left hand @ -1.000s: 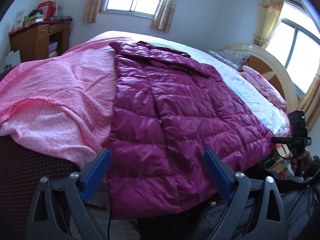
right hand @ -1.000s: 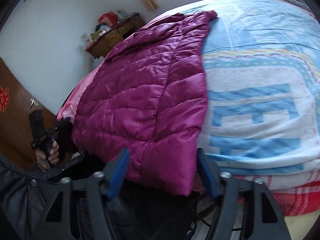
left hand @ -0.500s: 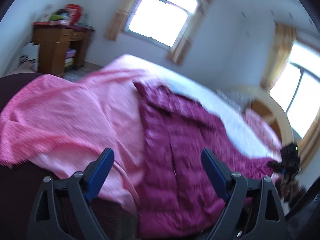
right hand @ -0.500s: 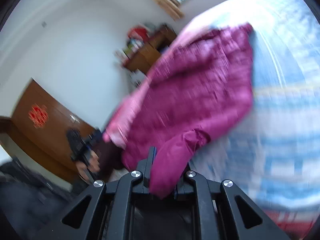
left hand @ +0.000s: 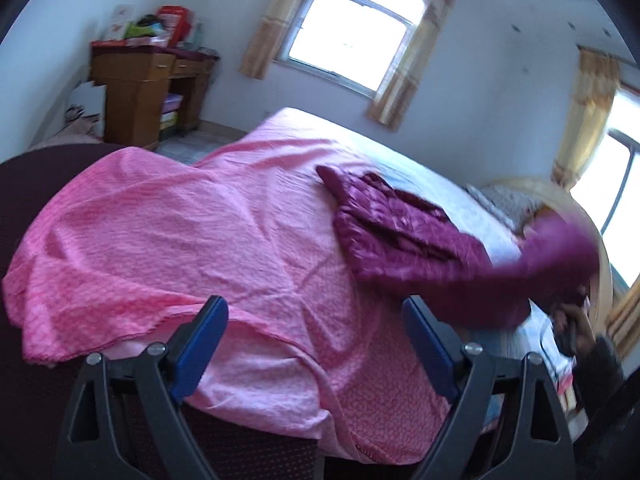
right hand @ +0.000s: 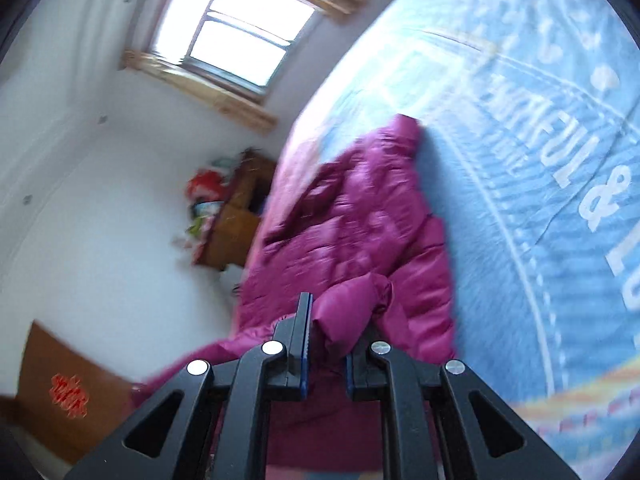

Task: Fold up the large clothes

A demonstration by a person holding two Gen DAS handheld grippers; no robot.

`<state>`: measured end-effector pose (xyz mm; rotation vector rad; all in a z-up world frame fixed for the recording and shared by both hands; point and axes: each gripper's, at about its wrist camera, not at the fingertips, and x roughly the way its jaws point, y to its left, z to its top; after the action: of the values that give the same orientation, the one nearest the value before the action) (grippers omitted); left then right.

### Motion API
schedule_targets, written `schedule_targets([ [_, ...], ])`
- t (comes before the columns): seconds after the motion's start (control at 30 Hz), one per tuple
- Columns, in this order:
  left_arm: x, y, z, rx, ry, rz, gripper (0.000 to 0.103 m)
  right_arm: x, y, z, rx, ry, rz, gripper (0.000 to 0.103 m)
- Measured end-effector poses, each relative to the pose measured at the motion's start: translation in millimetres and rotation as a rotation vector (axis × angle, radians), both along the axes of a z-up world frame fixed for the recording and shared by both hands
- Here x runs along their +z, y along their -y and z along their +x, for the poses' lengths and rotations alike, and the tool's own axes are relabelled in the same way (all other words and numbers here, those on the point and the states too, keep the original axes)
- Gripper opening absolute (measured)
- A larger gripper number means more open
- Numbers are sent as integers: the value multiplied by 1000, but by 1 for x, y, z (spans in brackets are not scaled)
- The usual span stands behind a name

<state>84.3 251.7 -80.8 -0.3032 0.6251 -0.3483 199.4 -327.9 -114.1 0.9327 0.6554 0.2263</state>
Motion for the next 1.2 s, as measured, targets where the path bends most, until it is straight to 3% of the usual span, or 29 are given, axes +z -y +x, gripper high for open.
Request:
schedule_targets([
  [0.17, 12, 31, 8, -130, 63, 46, 99, -18, -5, 23, -36, -71, -28, 12],
  [0.4, 39, 83, 57, -256, 143, 68, 102, -21, -6, 38, -8, -61, -44, 12],
  [0.47, 41, 93, 76, -291, 148, 46, 103, -19, -7, 40, -5, -54, -46, 12],
  [0.57, 31, 107, 111, -314, 68, -35, 101, -13, -5, 40, 11, -15, -28, 13],
  [0.6, 26, 110, 119, -316, 40, -64, 94, -10, -4, 41, 21, -7, -12, 15],
  [0.63, 22, 112, 124, -326, 21, -84, 81, -7, -2, 40, 33, 3, 18, 23],
  [0.67, 18, 115, 127, -342, 4, -97, 74, -4, 2, 39, 49, 22, 61, 30],
  [0.73, 12, 121, 131, -340, -24, -83, 54, 9, 13, 28, 58, 108, 120, 61],
  [0.77, 10, 124, 131, -333, -30, -67, 49, 17, 18, 21, 44, 153, 118, 63],
  [0.8, 8, 125, 129, -332, -35, -57, 42, 25, 24, 13, 30, 198, 97, 67],
  [0.87, 4, 126, 125, -334, -51, -47, 41, 38, 29, 4, 16, 231, -11, 69],
  [0.97, 0, 128, 122, -329, -72, -33, 41, 50, 6, 12, 89, 191, -308, 69],
  [1.03, 0, 130, 123, -323, -83, -32, 46, 47, -10, 21, 141, 153, -442, 69],
  [1.1, -1, 134, 126, -314, -90, -36, 52, 36, -26, 39, 170, 86, -550, 69],
  [1.2, -2, 137, 128, -301, -98, -35, 56, 12, -38, 49, 217, 14, -597, 69],
])
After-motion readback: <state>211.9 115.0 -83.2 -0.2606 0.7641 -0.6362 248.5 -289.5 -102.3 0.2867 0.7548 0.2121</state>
